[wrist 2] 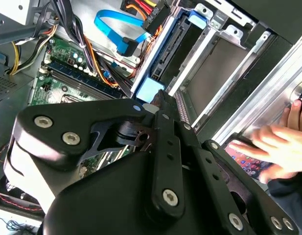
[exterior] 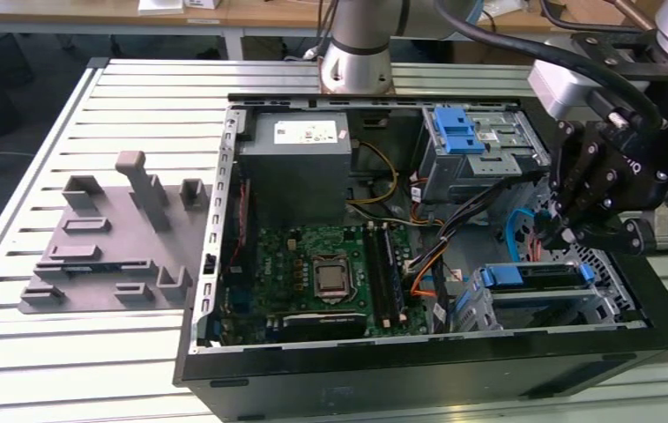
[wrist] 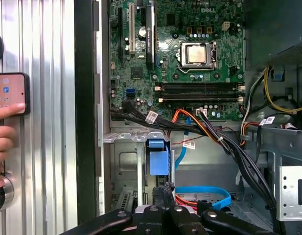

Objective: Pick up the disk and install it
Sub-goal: 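Insert the first disk wire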

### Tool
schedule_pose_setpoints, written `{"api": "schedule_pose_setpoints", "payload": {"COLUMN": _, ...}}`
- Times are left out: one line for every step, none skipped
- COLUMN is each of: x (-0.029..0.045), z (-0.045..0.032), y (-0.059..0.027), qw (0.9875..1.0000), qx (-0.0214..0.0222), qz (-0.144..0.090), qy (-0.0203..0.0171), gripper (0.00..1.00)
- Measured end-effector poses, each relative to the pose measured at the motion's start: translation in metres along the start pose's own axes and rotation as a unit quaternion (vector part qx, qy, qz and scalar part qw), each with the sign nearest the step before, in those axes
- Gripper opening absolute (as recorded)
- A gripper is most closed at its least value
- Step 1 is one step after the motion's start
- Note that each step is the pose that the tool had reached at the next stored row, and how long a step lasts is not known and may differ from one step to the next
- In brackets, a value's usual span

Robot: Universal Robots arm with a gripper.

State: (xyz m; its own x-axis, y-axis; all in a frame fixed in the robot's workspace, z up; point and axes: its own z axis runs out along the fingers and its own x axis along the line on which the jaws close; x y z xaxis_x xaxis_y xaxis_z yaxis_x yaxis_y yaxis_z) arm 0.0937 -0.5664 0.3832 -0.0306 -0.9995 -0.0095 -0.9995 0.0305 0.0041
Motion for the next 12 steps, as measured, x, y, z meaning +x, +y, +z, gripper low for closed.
{"api": "schedule_pose_setpoints", "payload": {"x": 0.0, "z": 0.0, "y": -0.0002, "qw": 1.0, "qx": 0.0, "qz": 0.0, "qy": 0.0, "gripper": 0.11}}
{"api": "schedule_pose_setpoints", "payload": {"x": 0.0, "z": 0.0001, "y": -0.0005, "qw": 1.0, "qx": 0.0, "qz": 0.0, "qy": 0.0, "gripper": 0.11}}
{"api": "schedule_pose_setpoints", "payload": {"x": 0.0, "z": 0.0002, "y": -0.0008, "qw": 1.0, "qx": 0.0, "qz": 0.0, "qy": 0.0, "gripper": 0.11}}
{"api": "schedule_pose_setpoints", "payload": {"x": -0.0001, "z": 0.0002, "y": -0.001, "qw": 1.0, "qx": 0.0, "qz": 0.0, "qy": 0.0, "gripper": 0.11}}
{"api": "schedule_pose_setpoints", "payload": {"x": -0.0001, "z": 0.0003, "y": -0.0012, "qw": 1.0, "qx": 0.0, "qz": 0.0, "qy": 0.0, "gripper": 0.11}}
{"api": "schedule_pose_setpoints", "payload": {"x": -0.0001, "z": 0.0003, "y": -0.0015, "qw": 1.0, "qx": 0.0, "qz": 0.0, "qy": 0.0, "gripper": 0.11}}
{"api": "schedule_pose_setpoints", "payload": {"x": -0.0001, "z": 0.0003, "y": -0.0017, "qw": 1.0, "qx": 0.0, "qz": 0.0, "qy": 0.0, "gripper": 0.11}}
{"api": "schedule_pose_setpoints", "payload": {"x": -0.0001, "z": 0.0003, "y": -0.0019, "qw": 1.0, "qx": 0.0, "qz": 0.0, "qy": 0.0, "gripper": 0.11}}
{"api": "schedule_pose_setpoints", "payload": {"x": -0.0002, "z": 0.0004, "y": -0.0021, "qw": 1.0, "qx": 0.0, "qz": 0.0, "qy": 0.0, "gripper": 0.11}}
{"api": "schedule_pose_setpoints", "payload": {"x": -0.0002, "z": 0.0004, "y": -0.0023, "qw": 1.0, "qx": 0.0, "qz": 0.0, "qy": 0.0, "gripper": 0.11}}
{"api": "schedule_pose_setpoints", "payload": {"x": -0.0002, "z": 0.0004, "y": -0.0026, "qw": 1.0, "qx": 0.0, "qz": 0.0, "qy": 0.0001, "gripper": 0.11}}
{"api": "schedule_pose_setpoints", "payload": {"x": -0.0002, "z": 0.0005, "y": -0.0028, "qw": 1.0, "qx": 0.0, "qz": 0.0, "qy": 0.0, "gripper": 0.11}}
